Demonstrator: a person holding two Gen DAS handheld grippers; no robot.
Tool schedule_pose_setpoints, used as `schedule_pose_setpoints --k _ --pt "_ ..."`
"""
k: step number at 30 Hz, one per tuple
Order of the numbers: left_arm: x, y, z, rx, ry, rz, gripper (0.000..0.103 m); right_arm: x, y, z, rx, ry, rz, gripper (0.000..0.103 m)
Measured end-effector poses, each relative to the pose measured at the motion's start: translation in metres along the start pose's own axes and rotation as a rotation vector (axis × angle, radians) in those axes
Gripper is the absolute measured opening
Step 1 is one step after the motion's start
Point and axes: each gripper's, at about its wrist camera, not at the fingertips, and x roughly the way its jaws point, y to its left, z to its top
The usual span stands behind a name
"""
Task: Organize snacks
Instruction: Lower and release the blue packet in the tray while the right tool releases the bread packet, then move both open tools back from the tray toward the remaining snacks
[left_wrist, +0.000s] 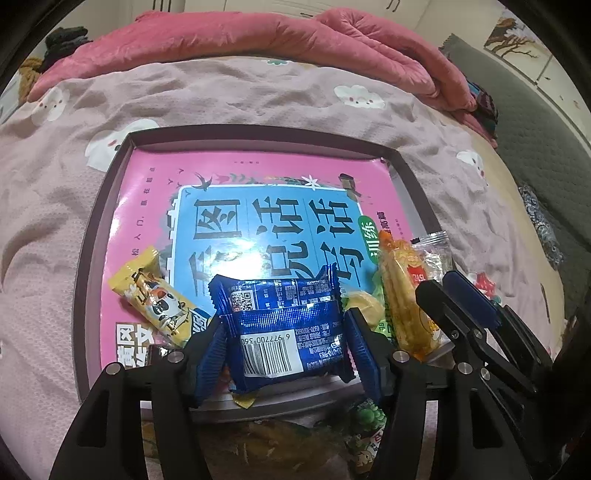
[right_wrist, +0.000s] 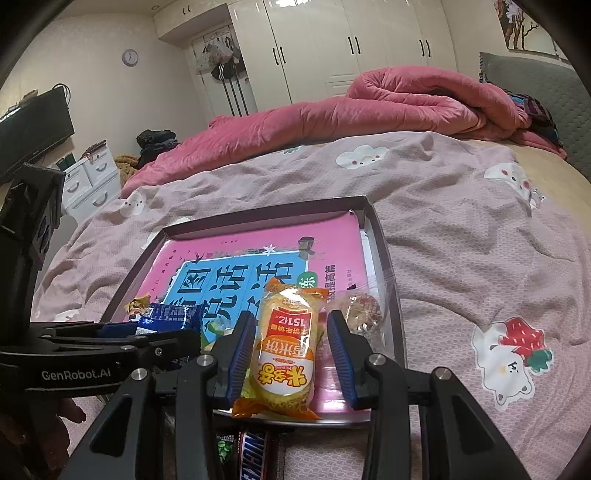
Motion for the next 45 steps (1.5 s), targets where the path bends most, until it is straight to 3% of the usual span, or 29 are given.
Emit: schedule_pose_setpoints --k 10,45 --pt "-0.013 0.000 0.000 0.001 -0.020 0.001 0.075 -0.006 -0.002 0.000 0.004 -0.008 -0.005 0.048" --pt "-0.061 0.013 -0.003 -0.007 -0.117 0.007 0.080 -0.035 0.010 0.001 -0.025 -0.060 -0.035 0.059"
